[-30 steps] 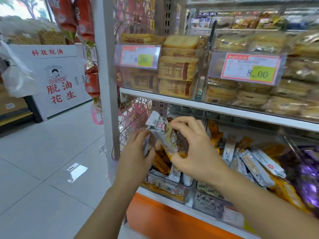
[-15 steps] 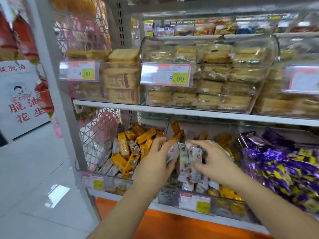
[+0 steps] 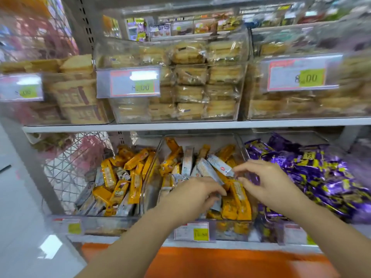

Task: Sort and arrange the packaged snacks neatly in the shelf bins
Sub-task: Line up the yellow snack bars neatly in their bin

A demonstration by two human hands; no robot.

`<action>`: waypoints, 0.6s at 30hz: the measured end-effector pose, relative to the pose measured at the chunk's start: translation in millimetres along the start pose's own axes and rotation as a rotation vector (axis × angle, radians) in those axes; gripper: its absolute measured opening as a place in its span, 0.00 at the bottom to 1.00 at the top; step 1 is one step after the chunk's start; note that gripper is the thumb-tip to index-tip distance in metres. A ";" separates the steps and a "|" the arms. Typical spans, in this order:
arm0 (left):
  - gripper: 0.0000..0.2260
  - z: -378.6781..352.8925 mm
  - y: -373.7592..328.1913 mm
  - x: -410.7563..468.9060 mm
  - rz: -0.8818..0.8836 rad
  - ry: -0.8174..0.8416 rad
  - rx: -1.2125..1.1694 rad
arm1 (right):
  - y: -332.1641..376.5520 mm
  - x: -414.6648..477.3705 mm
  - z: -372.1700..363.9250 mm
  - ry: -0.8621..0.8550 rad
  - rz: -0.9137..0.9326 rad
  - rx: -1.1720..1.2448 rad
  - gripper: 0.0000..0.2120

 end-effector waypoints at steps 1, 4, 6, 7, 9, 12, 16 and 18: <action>0.13 -6.8 -3.6 8.0 -0.005 0.051 0.005 | -2.0 -4.8 -0.5 0.011 0.016 -0.009 0.11; 0.16 -28.5 -7.2 26.7 0.003 0.221 0.040 | -8.2 -15.2 -0.7 0.044 0.041 -0.009 0.11; 0.22 -40.2 -10.1 34.7 0.000 0.310 0.100 | -11.6 -19.9 0.4 0.069 0.044 -0.008 0.11; 0.25 -43.3 -11.9 38.4 0.000 0.329 0.122 | -12.8 -21.4 0.7 0.080 0.049 -0.009 0.11; 0.31 -47.8 -13.8 43.8 0.010 0.342 0.185 | -14.5 -25.1 -0.5 0.109 0.057 -0.002 0.12; 0.33 -57.7 -17.9 46.2 -0.031 0.332 0.424 | -16.7 -31.7 -4.4 0.139 0.066 0.031 0.13; 0.36 -57.4 -20.8 48.5 -0.062 0.293 0.504 | -19.3 -35.8 -6.7 0.138 0.077 0.061 0.12; 0.40 -55.5 -23.7 50.2 -0.083 0.273 0.534 | -20.2 -36.9 -5.2 0.126 0.075 0.088 0.12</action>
Point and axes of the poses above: each hand's wrist, its own x-axis towards the middle knuckle, its own z-axis out of the back of the hand, y = z × x, the point moved 7 cm from there along x, towards the middle knuckle, and after that the axes turned 9 degrees about z, right-handed, at the moved point
